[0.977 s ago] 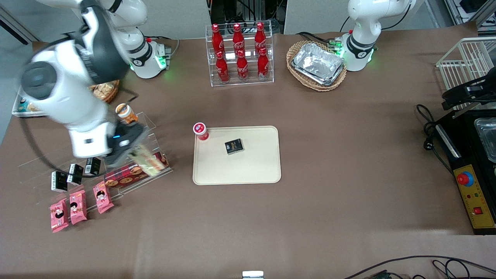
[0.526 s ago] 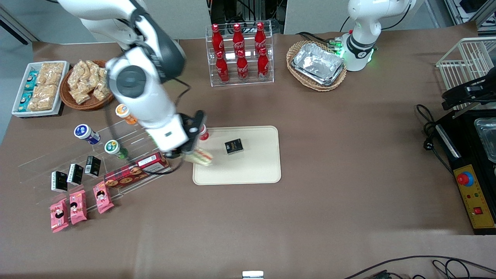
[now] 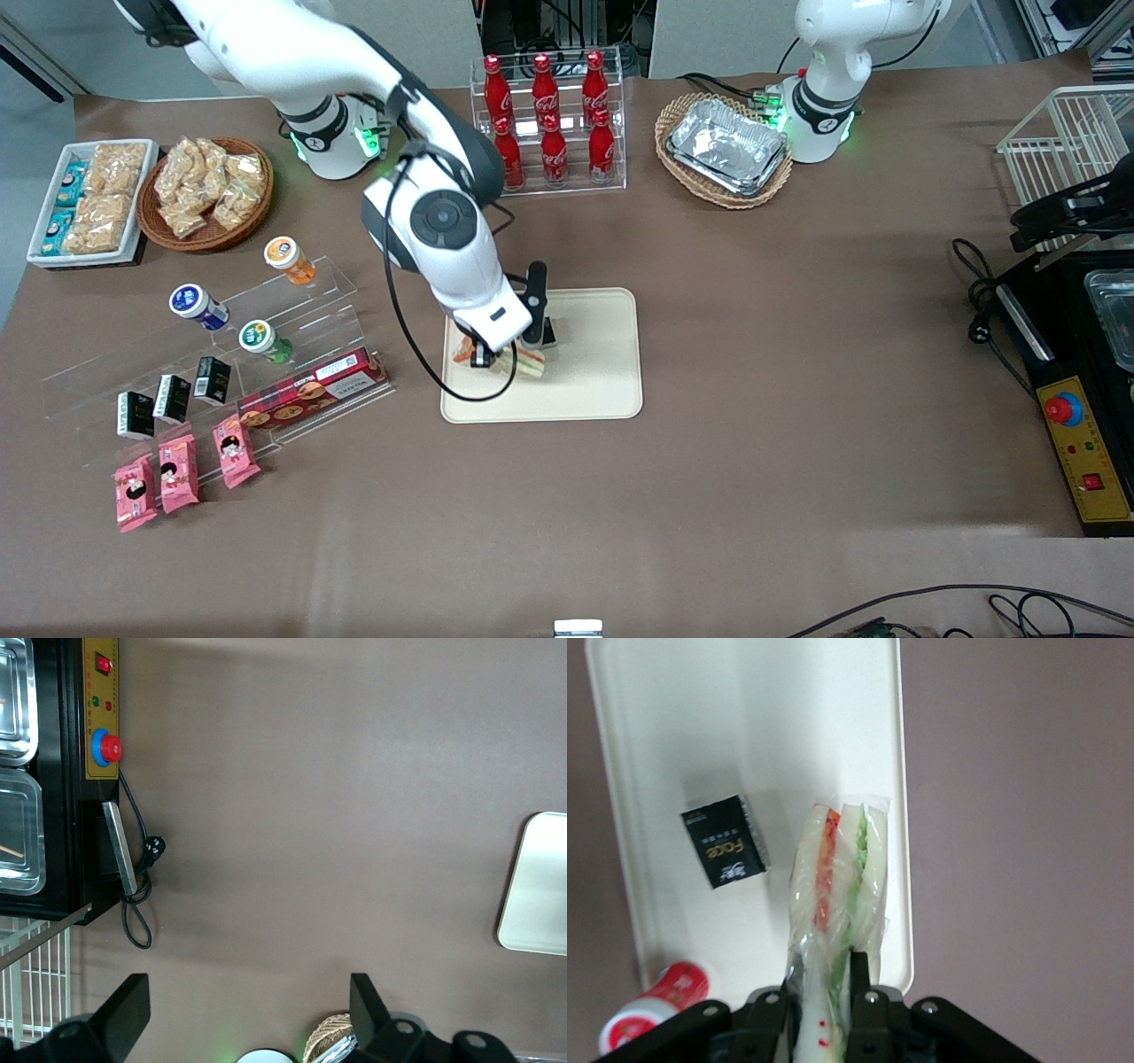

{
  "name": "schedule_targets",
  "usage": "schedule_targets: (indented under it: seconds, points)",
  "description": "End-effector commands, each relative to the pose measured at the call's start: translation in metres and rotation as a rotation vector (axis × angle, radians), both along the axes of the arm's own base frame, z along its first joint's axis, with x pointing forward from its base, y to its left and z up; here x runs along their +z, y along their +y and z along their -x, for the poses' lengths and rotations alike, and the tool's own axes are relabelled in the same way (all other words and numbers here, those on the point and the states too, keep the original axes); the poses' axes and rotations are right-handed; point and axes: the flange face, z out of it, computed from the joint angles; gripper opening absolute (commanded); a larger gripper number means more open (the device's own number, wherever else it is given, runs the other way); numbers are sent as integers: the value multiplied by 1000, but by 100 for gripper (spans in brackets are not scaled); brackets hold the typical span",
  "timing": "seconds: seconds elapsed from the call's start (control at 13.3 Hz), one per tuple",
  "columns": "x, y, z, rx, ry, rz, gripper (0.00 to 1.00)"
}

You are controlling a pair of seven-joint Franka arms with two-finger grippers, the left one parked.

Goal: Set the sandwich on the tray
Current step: 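Lower the sandwich onto the tray beside the black box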

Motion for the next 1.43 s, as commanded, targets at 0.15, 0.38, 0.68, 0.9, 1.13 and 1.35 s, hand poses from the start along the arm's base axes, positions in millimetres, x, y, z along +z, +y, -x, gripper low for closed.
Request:
schedule_targets:
  seconds: [0.15, 0.38, 0.68, 0.9, 1.13, 1.35]
  points:
    - [-72, 20, -8, 105, -43, 43, 25]
    - [-99, 25, -9, 125, -55, 22, 27]
    - [-116, 29, -9, 128, -65, 15, 72]
    - [-103, 22, -20, 23, -75, -6, 100]
    - [-49, 8, -36, -114, -48, -114, 100]
    - [10, -35, -49, -299, -9, -134, 100]
